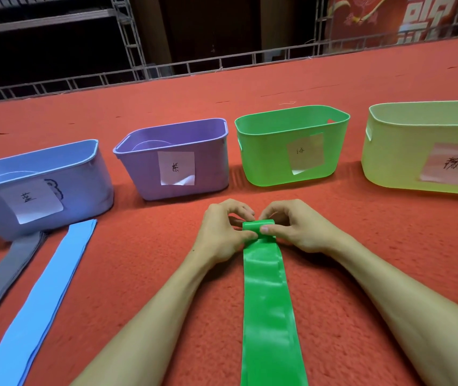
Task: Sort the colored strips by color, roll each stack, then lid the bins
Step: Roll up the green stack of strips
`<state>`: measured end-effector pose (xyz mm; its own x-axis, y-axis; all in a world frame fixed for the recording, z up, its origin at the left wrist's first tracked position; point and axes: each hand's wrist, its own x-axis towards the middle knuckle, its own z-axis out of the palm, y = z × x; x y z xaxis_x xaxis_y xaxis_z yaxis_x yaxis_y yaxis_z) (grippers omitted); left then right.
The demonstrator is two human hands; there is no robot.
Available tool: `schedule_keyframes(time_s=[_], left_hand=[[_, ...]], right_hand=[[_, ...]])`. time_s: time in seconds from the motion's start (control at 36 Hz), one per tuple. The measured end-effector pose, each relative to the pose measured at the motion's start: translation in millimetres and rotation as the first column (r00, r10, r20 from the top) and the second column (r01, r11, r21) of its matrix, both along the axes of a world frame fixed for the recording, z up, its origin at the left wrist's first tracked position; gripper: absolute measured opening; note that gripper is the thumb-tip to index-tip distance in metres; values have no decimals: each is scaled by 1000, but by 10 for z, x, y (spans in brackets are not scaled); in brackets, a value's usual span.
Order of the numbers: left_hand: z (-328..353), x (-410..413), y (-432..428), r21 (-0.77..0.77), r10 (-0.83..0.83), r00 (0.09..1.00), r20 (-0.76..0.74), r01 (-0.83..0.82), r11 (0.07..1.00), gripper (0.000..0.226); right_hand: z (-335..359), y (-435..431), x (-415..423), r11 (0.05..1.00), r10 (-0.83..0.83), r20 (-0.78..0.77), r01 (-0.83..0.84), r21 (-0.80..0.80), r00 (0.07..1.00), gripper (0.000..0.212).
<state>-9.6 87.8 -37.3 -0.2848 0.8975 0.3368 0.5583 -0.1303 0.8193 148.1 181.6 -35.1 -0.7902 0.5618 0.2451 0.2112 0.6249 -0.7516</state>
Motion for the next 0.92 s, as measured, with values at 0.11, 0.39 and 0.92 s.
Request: schedule_keyframes(time_s=[0.11,0.39,0.92], left_hand=[[-11,35,-12,-12,-28,992,126,30,999,36],[9,49,-48,-105,-91,961,261,122,987,5],[25,85,-66,3,-83,826,558,98,995,26]], right_hand=[[41,-24,11,1000,6,-73,-8,-26,997,9],[24,-91,18,970,-91,-232,33,-242,968,18],[17,-141,-17,791,-209,-279,-6,-612,937,20]])
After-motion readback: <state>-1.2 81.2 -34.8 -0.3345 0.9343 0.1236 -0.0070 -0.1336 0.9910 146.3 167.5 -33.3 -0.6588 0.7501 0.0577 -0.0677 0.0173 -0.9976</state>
